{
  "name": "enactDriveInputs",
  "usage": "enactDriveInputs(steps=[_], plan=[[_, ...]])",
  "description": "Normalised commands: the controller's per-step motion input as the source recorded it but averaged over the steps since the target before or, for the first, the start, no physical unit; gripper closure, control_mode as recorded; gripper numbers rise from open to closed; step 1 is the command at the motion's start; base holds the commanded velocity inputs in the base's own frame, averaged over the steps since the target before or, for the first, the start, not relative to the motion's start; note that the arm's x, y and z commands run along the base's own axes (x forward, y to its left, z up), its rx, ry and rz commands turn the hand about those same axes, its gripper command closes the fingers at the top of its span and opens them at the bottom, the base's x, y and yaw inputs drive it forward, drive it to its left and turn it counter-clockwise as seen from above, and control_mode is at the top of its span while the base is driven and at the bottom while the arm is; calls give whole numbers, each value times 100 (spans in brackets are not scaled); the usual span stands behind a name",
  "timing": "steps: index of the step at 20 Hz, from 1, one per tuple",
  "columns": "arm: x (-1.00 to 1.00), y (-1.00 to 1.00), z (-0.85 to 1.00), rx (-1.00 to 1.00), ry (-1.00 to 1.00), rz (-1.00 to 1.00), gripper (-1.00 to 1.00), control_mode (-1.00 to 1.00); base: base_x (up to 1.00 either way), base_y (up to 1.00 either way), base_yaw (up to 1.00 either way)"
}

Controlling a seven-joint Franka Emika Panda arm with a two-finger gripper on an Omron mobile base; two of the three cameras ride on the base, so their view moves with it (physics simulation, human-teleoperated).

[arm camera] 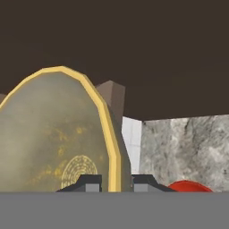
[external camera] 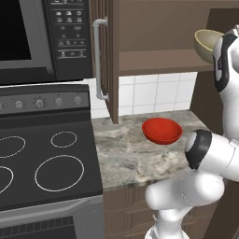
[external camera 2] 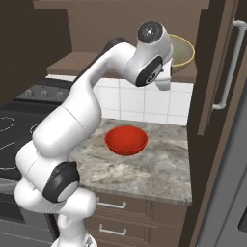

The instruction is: Open the cabinet. Pick the bowls from the counter and place them in the cabinet. Then close the cabinet.

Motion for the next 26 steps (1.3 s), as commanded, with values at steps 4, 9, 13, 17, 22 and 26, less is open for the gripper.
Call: enactDriveInputs(steps=[4,9,13,17,22,26], plan=[[21,-4,0,0,4,-3,100,-100,0,0,0],[40,0,0,0,26,0,100,-100,0,0,0],[48,0,0,0,15,0,100,-100,0,0,0],[47,0,-3,0,3,0,100,-100,0,0,0],[33,0,-29,-2,0,0,100,-100,0,0,0],[10,1,-54,-9,-8,0,100,-100,0,0,0]])
